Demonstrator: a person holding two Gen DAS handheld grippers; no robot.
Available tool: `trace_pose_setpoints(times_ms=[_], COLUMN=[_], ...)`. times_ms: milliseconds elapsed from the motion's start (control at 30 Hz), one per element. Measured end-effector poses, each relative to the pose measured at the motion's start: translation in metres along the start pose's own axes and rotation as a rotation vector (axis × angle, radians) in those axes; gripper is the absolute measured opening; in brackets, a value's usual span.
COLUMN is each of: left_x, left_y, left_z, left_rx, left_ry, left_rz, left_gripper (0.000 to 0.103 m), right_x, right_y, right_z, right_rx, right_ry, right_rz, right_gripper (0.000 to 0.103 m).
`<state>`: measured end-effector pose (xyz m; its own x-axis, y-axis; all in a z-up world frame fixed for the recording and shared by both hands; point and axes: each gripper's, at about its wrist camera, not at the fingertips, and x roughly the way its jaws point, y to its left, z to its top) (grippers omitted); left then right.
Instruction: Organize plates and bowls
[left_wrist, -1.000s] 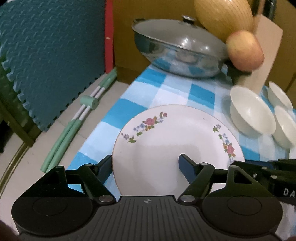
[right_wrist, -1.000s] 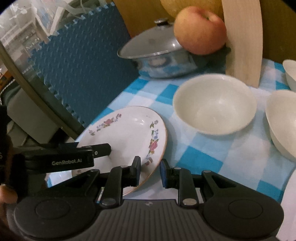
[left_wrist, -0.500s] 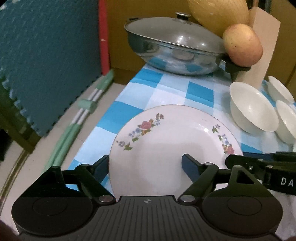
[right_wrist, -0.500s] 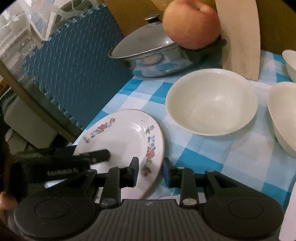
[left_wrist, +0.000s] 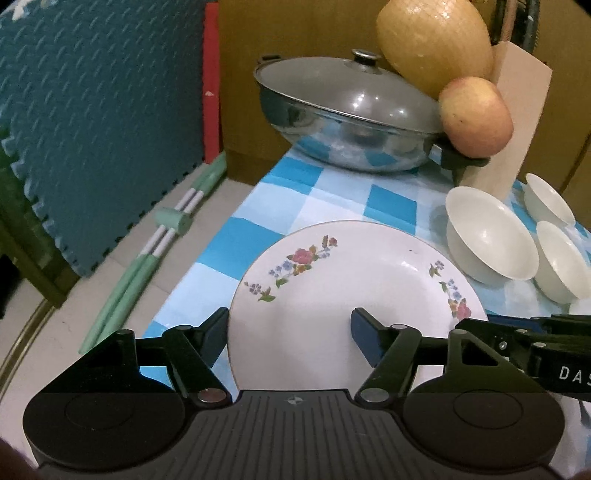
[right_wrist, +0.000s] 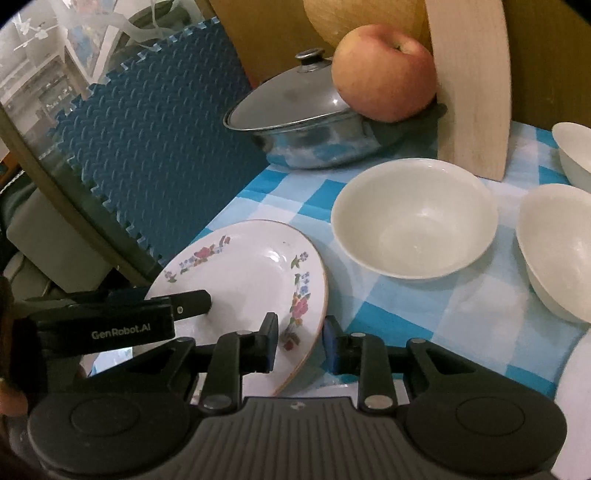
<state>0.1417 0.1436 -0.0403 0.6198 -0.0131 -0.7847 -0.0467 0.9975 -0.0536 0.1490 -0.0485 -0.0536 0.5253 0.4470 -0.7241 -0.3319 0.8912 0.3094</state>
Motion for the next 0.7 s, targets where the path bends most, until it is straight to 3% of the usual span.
trace_pose_setpoints(times_ms=[300, 700], left_x=[-0.016, -0.036], left_y=[-0.010, -0.051], left_z=[-0.005, -0.023], left_rx=[0.012, 0.149], left_ry=[-0.028, -0.025], left_rz=[-0.032, -0.124], left_gripper=[0.076, 0.077], right_x=[-0.026, -0.074], right_y=[0.001, -0.013], right_z=[-0.007, -0.039], right_rx=[-0.010, 0.038], right_ry=[-0.026, -0.014], right_rz=[-0.006, -0.052], right_gripper=[0.022, 0.022])
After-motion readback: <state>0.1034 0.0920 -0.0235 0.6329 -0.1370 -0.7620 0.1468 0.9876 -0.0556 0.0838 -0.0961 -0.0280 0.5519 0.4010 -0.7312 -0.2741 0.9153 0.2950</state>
